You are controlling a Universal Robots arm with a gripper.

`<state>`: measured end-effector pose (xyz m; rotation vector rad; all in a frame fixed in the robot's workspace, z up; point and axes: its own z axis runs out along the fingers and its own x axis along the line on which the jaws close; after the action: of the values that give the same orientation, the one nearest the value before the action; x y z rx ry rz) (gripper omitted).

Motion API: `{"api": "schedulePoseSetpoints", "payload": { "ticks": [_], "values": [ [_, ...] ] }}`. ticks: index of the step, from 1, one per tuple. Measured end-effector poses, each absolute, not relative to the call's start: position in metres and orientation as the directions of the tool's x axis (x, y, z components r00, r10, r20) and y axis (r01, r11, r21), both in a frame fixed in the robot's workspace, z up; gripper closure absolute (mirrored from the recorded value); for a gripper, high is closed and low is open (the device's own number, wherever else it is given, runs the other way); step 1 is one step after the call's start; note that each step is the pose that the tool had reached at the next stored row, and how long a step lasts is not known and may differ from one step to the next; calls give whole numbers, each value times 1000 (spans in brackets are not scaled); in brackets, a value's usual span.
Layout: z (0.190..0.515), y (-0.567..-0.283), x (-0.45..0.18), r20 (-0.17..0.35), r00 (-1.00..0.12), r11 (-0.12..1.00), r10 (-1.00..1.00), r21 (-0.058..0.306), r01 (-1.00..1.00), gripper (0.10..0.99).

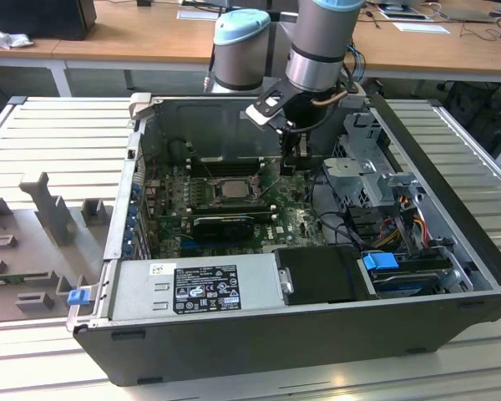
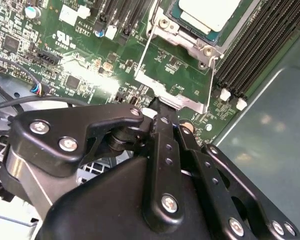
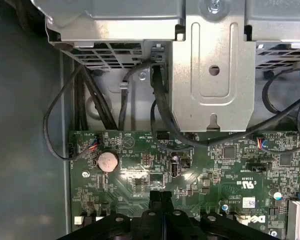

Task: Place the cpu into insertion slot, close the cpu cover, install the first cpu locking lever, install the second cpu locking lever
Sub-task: 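Close the cpu cover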

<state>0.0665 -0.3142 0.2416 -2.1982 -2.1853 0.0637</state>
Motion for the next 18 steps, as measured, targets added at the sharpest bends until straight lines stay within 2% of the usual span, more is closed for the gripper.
{"api": "schedulePoseSetpoints", "payload": {
  "ticks": [13, 18],
  "values": [
    [240, -314, 11, 0, 6, -6, 1000, -56, 998, 980],
    [228, -314, 6, 0, 5, -5, 1000, -55, 998, 980]
  ]
}}
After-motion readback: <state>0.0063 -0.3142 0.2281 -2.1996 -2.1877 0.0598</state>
